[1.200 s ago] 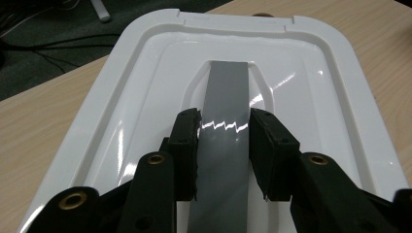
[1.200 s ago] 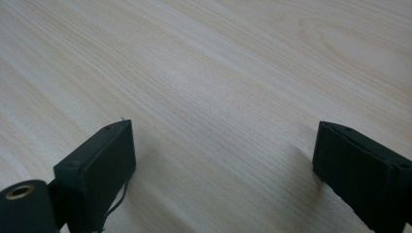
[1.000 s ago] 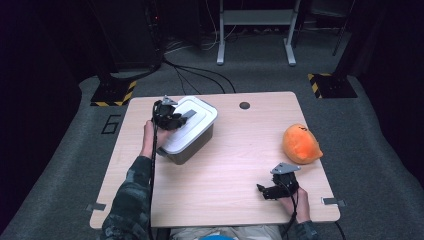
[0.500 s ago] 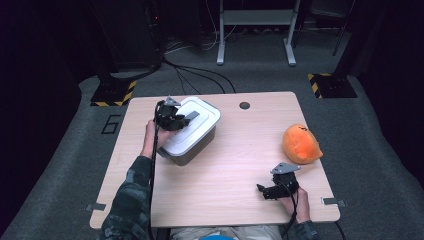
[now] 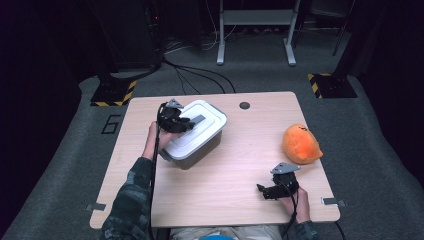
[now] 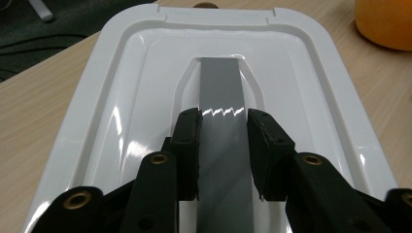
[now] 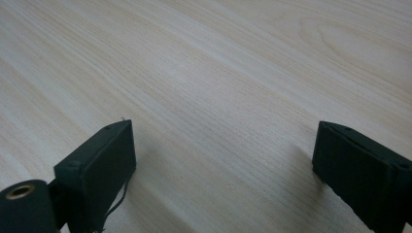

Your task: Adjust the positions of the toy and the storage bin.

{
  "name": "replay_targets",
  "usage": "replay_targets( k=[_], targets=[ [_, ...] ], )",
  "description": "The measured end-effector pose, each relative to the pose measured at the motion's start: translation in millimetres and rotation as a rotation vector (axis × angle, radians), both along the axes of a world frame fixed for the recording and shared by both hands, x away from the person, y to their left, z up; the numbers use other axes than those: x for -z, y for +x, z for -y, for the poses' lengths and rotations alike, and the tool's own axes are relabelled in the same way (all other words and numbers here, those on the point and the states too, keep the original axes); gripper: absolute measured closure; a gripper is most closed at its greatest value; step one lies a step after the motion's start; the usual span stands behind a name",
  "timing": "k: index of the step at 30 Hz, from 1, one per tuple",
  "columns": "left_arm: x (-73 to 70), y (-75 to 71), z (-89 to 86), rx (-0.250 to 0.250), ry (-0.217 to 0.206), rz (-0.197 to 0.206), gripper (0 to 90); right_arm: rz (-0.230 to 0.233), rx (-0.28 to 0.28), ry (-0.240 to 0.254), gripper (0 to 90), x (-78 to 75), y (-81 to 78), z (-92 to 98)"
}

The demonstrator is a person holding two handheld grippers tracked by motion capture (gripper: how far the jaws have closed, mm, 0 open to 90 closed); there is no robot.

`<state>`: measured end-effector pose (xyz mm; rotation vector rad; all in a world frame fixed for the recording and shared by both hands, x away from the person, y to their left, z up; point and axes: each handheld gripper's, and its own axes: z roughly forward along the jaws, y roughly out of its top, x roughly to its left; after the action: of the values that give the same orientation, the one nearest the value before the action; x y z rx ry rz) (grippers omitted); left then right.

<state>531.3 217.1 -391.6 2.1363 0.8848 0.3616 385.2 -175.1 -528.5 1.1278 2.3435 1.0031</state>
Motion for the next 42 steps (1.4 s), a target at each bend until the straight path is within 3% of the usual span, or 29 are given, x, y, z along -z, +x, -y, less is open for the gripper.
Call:
replay_targets(
  k=[15, 25, 42],
  targets=[
    [-0.1, -15.0, 21.7, 0.067, -0.016, -0.024, 66.3, -0.001, 0.005, 0.001, 7.7, 0.0, 0.0, -0.1],
    [-0.4, -31.4, 39.6, 0.118, 0.009, -0.001, 66.3, -0.001, 0.007, 0.001, 7.7, 0.0, 0.0, -0.2],
    [1.2, -53.0, 61.8, 0.195, -0.006, 0.004, 66.3, 0.000, 0.004, -0.001, 7.7, -0.1, 0.0, 0.0]
  ],
)
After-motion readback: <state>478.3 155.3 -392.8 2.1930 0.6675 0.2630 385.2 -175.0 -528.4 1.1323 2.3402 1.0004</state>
